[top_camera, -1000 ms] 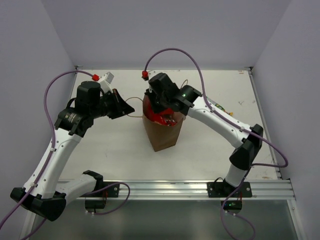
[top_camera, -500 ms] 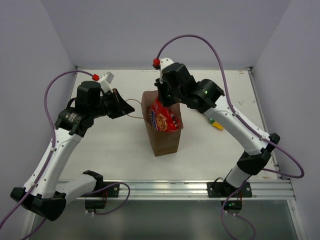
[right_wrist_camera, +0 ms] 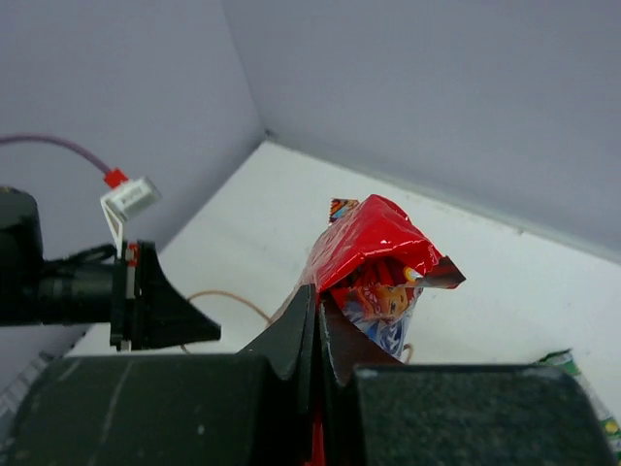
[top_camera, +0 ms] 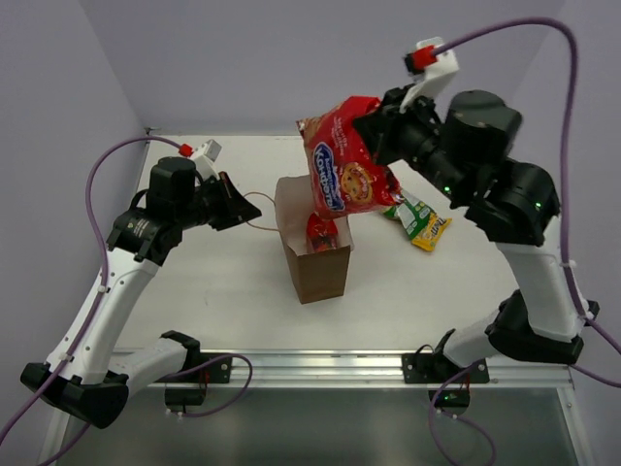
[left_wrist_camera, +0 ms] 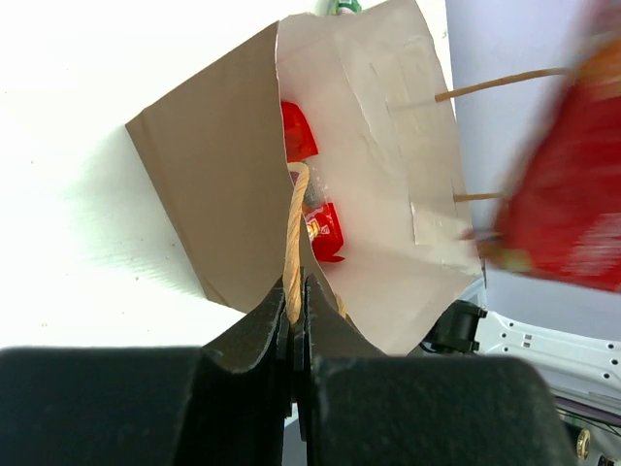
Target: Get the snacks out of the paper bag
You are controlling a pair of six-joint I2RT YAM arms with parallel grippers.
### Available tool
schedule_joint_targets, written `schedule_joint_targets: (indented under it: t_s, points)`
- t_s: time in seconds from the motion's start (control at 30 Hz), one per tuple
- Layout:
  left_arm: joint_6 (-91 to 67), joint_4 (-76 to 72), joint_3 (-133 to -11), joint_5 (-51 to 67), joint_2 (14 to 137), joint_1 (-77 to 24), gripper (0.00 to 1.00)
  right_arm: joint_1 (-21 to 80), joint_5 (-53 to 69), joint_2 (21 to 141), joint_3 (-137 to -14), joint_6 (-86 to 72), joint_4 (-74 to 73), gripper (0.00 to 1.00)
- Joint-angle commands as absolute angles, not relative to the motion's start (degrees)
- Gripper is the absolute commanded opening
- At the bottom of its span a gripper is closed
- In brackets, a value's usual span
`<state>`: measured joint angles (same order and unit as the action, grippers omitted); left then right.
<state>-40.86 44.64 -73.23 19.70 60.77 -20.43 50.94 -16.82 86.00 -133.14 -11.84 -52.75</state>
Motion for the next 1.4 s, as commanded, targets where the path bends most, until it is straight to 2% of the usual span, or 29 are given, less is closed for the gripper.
schedule_joint_targets:
  t_s: [0.0,0.23,0.37,0.53,0.57,0.8,1.07,1.33,1.37]
  points:
    - [-39.8,44.3,-74.0,18.7,59.9,-20.6,0.02,50.5,-24.0,80.2,-137.4,-6.0,-36.8,0.0]
    - [-39.7,44.9,-74.3,18.3,59.6,-20.6,0.02,50.0,-40.3,74.5,-131.4,3.9,-30.8,0.0]
    - [-39.6,45.0,-74.4,18.3,59.5,-20.6,0.02,46.4,-47.5,71.9,-125.3,6.2,-30.8,0.0]
    - [-39.9,44.6,-74.4,19.1,59.5,-20.6,0.02,39.6,-49.9,64.4,-107.0,-0.4,-30.9,0.0]
    - [-39.9,44.6,-74.9,19.2,59.4,-20.6,0.02,38.2,-49.7,63.6,-100.9,-3.0,-31.8,0.0]
    - [-39.3,46.2,-76.6,19.2,59.1,-20.6,0.02,24.4,-35.3,64.3,-77.9,-21.7,-39.2,0.0]
    - [-38.8,47.7,-77.2,18.8,58.1,-20.6,0.02,20.0,-33.0,72.4,-71.9,-27.3,-41.5,0.0]
    - [-39.1,47.3,-76.0,19.2,57.7,-20.6,0.02,17.0,-29.5,77.9,-72.9,-26.5,-42.4,0.0]
    - [-39.1,47.2,-75.9,19.2,57.7,-20.6,0.02,16.8,-29.5,78.4,-73.6,-26.3,-42.5,0.11]
